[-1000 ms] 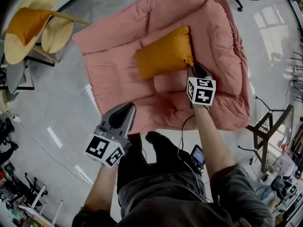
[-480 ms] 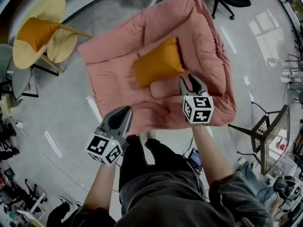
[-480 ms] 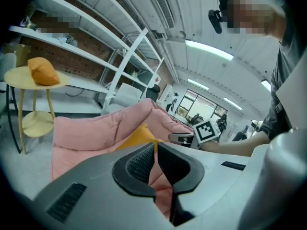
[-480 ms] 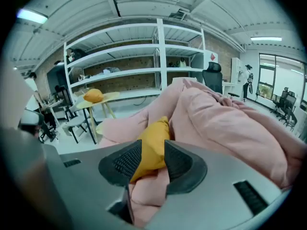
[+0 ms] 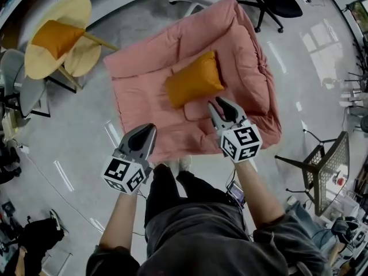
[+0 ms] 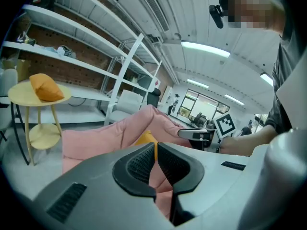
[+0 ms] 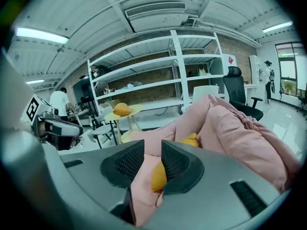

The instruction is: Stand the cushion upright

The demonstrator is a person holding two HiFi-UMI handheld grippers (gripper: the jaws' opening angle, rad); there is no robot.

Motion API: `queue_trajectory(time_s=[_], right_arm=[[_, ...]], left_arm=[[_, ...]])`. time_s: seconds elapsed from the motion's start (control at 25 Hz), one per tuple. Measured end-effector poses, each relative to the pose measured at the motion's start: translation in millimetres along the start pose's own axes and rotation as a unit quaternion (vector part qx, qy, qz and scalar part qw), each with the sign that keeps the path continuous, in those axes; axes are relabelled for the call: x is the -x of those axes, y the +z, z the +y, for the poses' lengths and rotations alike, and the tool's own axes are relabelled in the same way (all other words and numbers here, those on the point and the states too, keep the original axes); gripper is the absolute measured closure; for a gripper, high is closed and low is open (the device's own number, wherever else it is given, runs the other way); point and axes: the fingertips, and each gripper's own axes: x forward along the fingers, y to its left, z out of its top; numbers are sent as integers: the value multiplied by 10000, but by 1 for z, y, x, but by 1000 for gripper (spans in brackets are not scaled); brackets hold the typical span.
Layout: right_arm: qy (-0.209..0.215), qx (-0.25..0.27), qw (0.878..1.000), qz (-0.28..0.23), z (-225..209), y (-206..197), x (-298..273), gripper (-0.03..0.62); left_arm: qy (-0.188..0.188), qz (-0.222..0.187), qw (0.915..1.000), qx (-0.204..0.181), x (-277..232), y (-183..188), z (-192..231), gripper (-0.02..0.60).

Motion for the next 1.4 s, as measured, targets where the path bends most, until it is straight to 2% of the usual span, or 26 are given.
queue_trajectory(time_s=[0.36, 0.48, 0.6, 0.76, 1.4], right_arm=[[411, 55, 9990, -145, 36, 19, 3, 533], [515, 71, 9984, -210, 44, 27, 5, 542], [568, 109, 9979, -290, 46, 37, 8, 548], [580, 139, 9975, -386, 48, 51, 11, 556], [548, 234, 9971, -466, 53, 56, 23, 579]], left_arm=[[-19, -82, 10000, -18, 0, 13, -9, 569], [13, -6, 9997, -241, -3, 26, -11, 569], [-23, -140, 9988, -460, -9, 50, -15, 569], [-49, -277, 9982, -526, -11, 71, -18, 569], [-128, -239, 9983, -516, -10, 68, -32, 569]])
